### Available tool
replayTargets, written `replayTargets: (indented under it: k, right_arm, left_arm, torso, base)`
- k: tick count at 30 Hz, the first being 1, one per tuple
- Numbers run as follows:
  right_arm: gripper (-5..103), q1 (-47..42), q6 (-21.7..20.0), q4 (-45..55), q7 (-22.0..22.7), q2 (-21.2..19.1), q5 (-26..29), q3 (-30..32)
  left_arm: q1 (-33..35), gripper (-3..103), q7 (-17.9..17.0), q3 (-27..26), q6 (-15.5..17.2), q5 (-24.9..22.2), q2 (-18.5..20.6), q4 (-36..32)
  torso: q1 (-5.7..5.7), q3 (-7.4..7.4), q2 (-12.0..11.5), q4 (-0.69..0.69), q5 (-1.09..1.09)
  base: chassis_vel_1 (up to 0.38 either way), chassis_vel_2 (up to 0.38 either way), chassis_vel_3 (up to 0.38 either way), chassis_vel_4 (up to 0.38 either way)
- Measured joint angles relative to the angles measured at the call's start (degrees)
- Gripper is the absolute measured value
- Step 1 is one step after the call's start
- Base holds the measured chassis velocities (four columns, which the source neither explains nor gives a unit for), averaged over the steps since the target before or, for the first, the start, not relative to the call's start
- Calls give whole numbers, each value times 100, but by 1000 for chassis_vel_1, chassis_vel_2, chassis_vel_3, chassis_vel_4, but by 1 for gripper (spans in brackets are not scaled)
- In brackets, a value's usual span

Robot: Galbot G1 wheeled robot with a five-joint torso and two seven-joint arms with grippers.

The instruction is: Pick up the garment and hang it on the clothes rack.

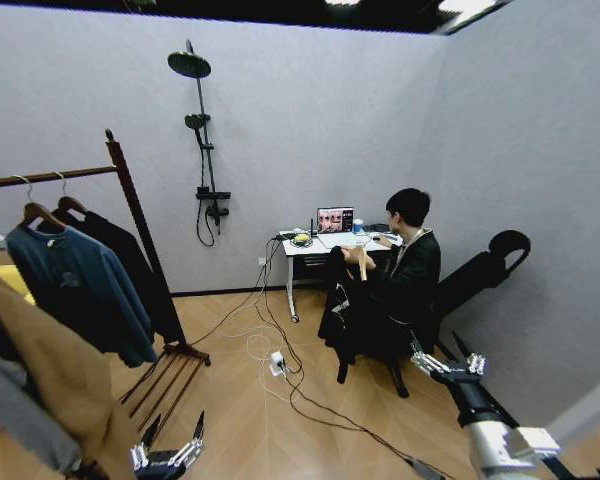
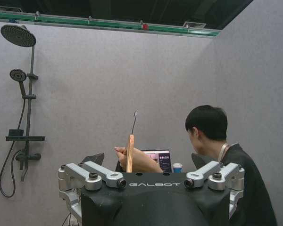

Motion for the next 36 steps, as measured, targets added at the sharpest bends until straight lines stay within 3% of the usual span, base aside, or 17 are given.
replayTargets:
  k: [4,5,6,9,11,16,18,23,29,36]
  right_arm:
    - [100,5,-2,46,57,-2,-4,2]
    - [100,25,-1,47,89,-3,-3,1]
    - [100,25,-1,47,89,-3,-3,1]
    - [100,80,21,49,204,-7,-2,0]
    - [100,102,-67,76,270,-41,31,63]
    - [100,289,-254,43,229,-181,205,278]
    - [100,622,-582,-126,175,-492,529,496]
    - [100,971,-813,-407,68,-904,774,541]
    - [100,1503,-1002,-1000,-122,-1313,858,241]
    - [100,1908,-1107,-1238,-164,-1350,744,-311]
  left_arm:
    - [-1,100,0,-1,0,0,1,0]
    - [0,100,2,0,1,0,0,0]
    - [0,100,2,0,1,0,0,0]
    - [-1,100,-1,-1,0,0,1,0]
    - [-2,100,-1,-1,0,0,0,0]
    - [-2,100,-2,-2,0,1,2,0]
    - [-1,100,-1,-1,0,0,1,0]
    - [1,100,-1,-1,0,0,0,0]
    - [0,100,0,-1,0,0,0,0]
    - [-1,100,-1,-1,0,0,0,0]
  torso:
    - [0,-1,0,-2,-11]
    - [1,0,0,0,3]
    - [1,0,0,0,3]
    - [2,0,-1,-1,-13]
    - [6,1,-2,3,2]
    - [4,0,-2,-3,-11]
    - [0,0,-1,-1,-5]
    - [-11,-3,5,-1,-4]
    - [-5,-1,2,-2,-5]
    - [1,0,0,-1,-6]
  base:
    - [-350,350,378,-354]
    - [-352,362,337,-365]
    - [-352,362,337,-365]
    - [-316,312,331,-303]
    - [-223,248,232,-253]
    - [-148,144,92,-61]
    - [16,26,10,15]
    - [43,-44,-31,62]
    - [20,-36,-23,29]
    - [-1,12,11,-22]
